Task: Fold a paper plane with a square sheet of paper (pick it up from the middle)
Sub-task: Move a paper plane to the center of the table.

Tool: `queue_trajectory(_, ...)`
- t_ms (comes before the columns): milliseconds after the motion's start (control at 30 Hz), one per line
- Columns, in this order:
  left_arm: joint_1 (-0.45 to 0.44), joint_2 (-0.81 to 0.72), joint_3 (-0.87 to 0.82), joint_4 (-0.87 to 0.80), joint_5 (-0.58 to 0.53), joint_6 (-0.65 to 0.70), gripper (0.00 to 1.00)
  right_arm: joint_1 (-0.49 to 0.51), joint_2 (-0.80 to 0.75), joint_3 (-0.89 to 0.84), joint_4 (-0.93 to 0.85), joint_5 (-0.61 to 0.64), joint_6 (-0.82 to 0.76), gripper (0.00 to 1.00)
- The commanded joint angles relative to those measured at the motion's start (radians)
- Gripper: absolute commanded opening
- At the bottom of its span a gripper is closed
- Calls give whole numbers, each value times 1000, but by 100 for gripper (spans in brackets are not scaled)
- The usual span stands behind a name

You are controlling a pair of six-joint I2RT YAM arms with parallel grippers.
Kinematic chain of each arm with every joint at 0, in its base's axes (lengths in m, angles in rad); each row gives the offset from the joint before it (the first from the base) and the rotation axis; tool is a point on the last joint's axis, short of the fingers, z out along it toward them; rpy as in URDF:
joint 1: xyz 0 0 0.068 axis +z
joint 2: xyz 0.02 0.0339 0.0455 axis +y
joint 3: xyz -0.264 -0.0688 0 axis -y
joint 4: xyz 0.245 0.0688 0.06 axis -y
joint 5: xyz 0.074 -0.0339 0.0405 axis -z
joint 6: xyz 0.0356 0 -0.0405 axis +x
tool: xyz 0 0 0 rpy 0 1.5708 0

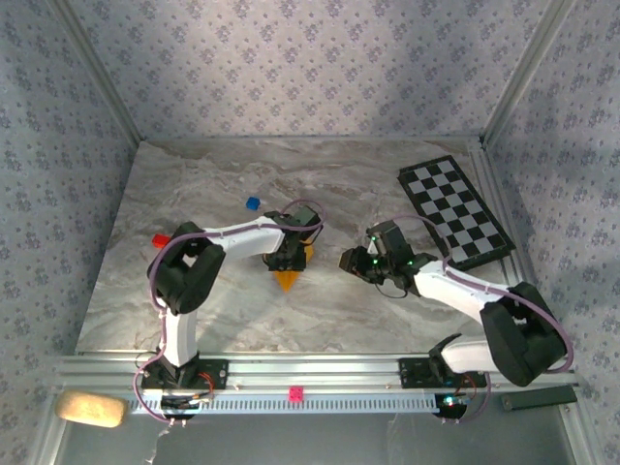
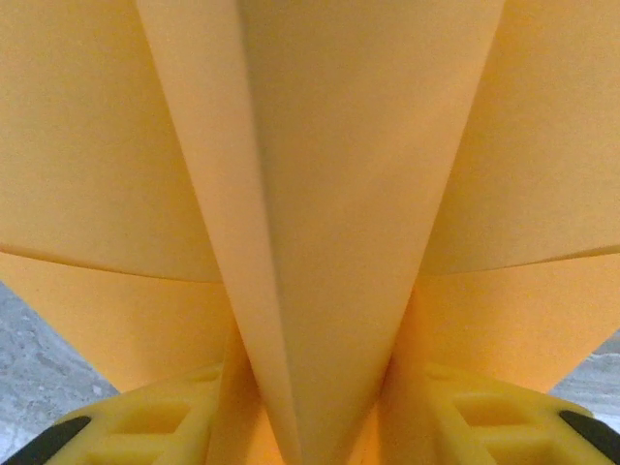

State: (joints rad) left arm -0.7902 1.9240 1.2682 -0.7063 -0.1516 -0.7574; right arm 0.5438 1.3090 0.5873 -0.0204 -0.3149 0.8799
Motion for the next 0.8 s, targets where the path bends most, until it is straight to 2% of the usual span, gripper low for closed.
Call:
queue_trajectory(0, -7, 76, -17, -41, -15, -41, 43, -19, -34, -18, -23, -40, -34, 39)
queue_trajectory(267, -9, 39, 21, -49, 18, -43, 44, -42, -60, -28, -29, -57, -48, 40)
queue_trajectory(567, -7, -34, 44, -75, 4, -47, 45, -58, -98, -32, -52, -40, -41, 40)
queue_trajectory(600, -8, -42, 43, -78, -1, -47, 46, -58, -101, -31, -56, -39, -42, 40)
queue_trajectory(633, -6, -49, 43, -80, -4, -45, 53, -59, -103, -28, -60, -38, -43, 40)
queue_trajectory(667, -6, -57, 39, -82, -2, -43, 54, -59, -105, -26, -64, -37, -42, 40)
queue_trajectory(767, -6, -81, 34, -76, 4, -39, 55, -61, -113, -23, -77, -30, -44, 40)
